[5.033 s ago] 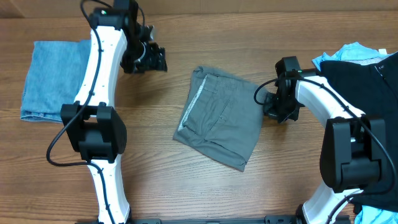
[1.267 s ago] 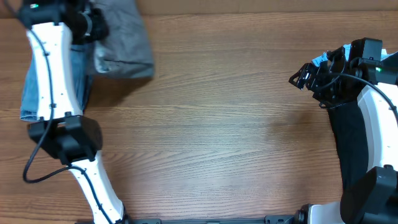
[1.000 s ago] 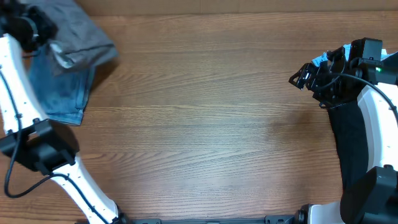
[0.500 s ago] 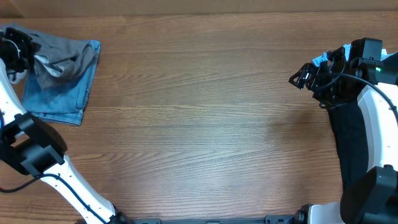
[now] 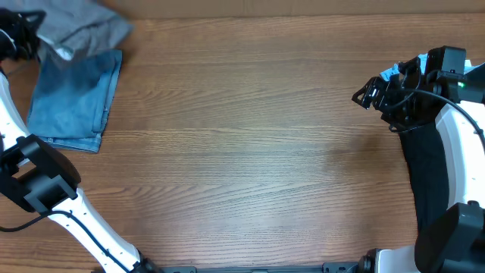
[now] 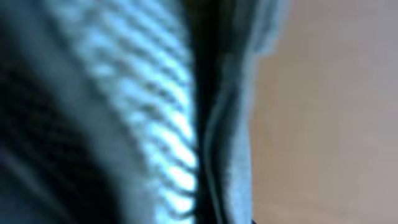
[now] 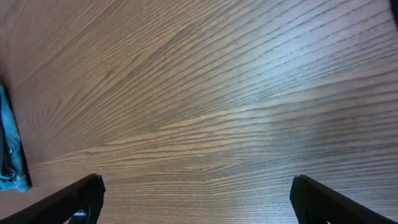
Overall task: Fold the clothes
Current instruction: 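Lower the shorts onto the blue towel with the left gripper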
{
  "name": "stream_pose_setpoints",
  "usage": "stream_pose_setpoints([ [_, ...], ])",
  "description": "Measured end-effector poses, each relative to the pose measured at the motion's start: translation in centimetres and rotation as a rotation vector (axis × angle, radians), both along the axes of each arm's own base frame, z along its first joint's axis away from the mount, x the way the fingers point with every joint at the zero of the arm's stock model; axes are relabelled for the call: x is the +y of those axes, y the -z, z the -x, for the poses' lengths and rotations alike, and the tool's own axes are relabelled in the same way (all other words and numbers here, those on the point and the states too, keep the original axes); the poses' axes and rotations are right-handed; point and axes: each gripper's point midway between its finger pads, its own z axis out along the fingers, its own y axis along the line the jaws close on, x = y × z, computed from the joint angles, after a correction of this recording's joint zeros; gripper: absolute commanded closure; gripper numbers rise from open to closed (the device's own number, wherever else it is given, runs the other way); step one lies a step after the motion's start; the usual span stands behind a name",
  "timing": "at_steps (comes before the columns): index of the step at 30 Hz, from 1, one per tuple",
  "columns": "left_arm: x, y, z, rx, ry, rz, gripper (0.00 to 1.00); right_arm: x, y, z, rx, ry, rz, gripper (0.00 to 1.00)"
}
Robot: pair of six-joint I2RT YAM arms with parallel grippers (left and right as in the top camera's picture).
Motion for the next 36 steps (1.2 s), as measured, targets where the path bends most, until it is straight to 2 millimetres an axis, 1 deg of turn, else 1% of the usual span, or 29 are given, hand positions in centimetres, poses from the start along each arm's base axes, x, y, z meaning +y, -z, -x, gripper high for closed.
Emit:
stream_pose_setpoints([
  [2,-0.1,2.3,0.8,0.093,-0.019,-0.020,0.96,0.0,0.0,0.0,-0.001,0.000,-0.001,0.00],
  [4,-0.2,5.1,1.6,0.182,-0.026,-0.059,0.96,0.0,0.0,0.0,-0.001,0.000,0.000,0.00],
  [6,-0.4,7.3,2.3,0.237,-0.017,-0.088,0.96,0.0,0.0,0.0,-0.001,0.000,-0.001,0.00],
  [8,-0.4,9.0,3.1,0.285,-0.008,-0.112,0.96,0.0,0.0,0.0,-0.001,0.000,0.000,0.00],
  [13,0.0,11.4,5.6,0.402,0.027,-0.203,0.96,0.0,0.0,0.0,0.000,0.000,0.000,0.00],
  [18,0.6,12.4,7.7,0.492,0.048,-0.265,0.95,0.0,0.0,0.0,0.000,0.000,0.000,0.00],
  [20,1.3,11.7,8.7,0.537,0.045,-0.302,0.89,0.0,0.0,0.0,0.000,0.000,0.000,0.00],
  [22,1.9,10.8,9.4,0.567,0.038,-0.351,0.80,0.0,0.0,0.0,-0.001,0.000,0.000,0.00],
  [24,2.5,10.4,10.5,0.620,0.031,-0.398,0.75,0.0,0.0,0.0,0.000,0.000,-0.001,0.00],
  [25,2.6,10.4,11.0,0.645,0.031,-0.412,0.75,0.0,0.0,0.0,0.000,0.000,0.000,0.00],
  [26,2.7,10.6,11.5,0.671,0.032,-0.420,0.69,0.0,0.0,0.0,0.000,0.000,0.000,0.00],
  [27,2.8,10.9,12.2,0.705,0.034,-0.427,0.69,0.0,0.0,0.0,-0.001,0.000,0.000,0.00],
  [28,2.8,11.0,12.4,0.713,0.036,-0.433,0.70,0.0,0.0,0.0,-0.001,0.000,0.000,0.00],
  [31,2.7,12.4,13.3,0.765,0.045,-0.427,0.69,0.0,0.0,0.0,0.000,0.000,0.000,0.00],
  [32,2.5,13.2,13.8,0.790,0.053,-0.418,0.64,0.0,0.0,0.0,-0.001,0.000,0.000,0.00],
  [33,2.4,13.5,14.0,0.800,0.056,-0.414,0.31,0.0,0.0,0.0,0.000,0.000,0.000,0.00],
  [34,2.2,14.4,14.7,0.835,0.067,-0.405,0.27,0.0,0.0,0.0,-0.001,0.000,-0.001,0.00],
  [36,2.0,14.7,15.4,0.864,0.083,-0.404,0.26,0.0,0.0,0.0,-0.001,0.000,0.000,0.00],
])
